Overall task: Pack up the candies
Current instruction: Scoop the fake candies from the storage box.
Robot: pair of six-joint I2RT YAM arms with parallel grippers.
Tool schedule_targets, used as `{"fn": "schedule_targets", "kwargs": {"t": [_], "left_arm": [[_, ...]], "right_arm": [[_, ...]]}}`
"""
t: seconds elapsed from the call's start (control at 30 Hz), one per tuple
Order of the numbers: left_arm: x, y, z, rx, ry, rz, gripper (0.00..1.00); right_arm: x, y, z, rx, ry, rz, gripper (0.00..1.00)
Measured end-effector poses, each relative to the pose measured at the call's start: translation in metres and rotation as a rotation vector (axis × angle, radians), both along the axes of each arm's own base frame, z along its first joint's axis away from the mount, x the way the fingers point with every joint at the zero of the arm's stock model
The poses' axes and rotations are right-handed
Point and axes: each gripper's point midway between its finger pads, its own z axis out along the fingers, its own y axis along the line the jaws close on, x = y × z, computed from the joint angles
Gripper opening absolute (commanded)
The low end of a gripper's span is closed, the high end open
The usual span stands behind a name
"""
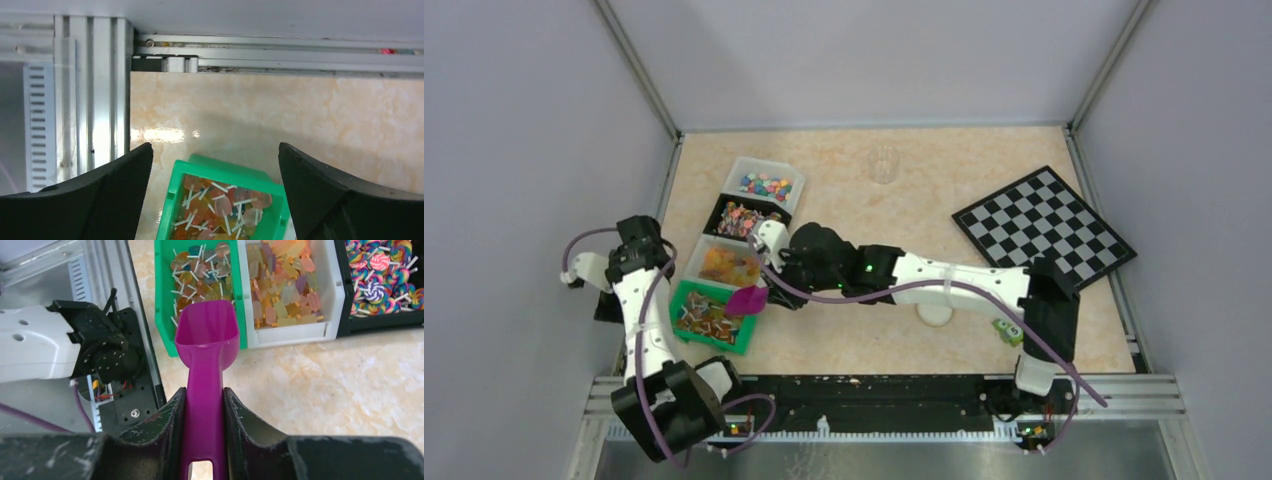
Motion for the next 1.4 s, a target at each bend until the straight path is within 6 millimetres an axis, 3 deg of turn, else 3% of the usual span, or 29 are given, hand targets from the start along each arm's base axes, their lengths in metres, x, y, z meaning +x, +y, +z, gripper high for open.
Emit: {"fn": "schedule_targets", "kwargs": {"t": [0.27,0.37,0.63,0.93,1.07,1.2,1.4], "left_arm": [[-0.023,0.018,-0.037,-0.158,0.040,0.201,0.91],[-0.026,0.016,-0.050,-0.216,0.064,0.227,0.88],[-0.024,0.010,-0.058,-0.278,0.050,0.248,0.79],[-0.032,-0.010,-0.096,-0.405,0.105,0.250,0.81],[-0.029,-0.010,-0.100,-0.412,0.084,0.248,0.67],[-0.025,-0.008,-0.103,-0.404,0.064,0.244,0.56],[-0.031,-0.003,-0.106,-0.389,0.071,0.262,0.48]], "right_arm": [[0.006,0.037,-0.018,-0.102,-0.069,-0.001,0.00],[0.007,0.043,-0.028,-0.142,-0.076,-0.001,0.00],[0.011,0.064,-0.045,-0.204,-0.071,0.003,0.00],[0.013,0.074,-0.051,-0.206,-0.070,0.005,0.00],[0.014,0.078,-0.055,-0.187,-0.075,0.003,0.00],[0.014,0.082,-0.071,-0.162,-0.075,0.006,0.00],[0.013,0.081,-0.088,-0.113,-0.075,0.000,0.00]]}}
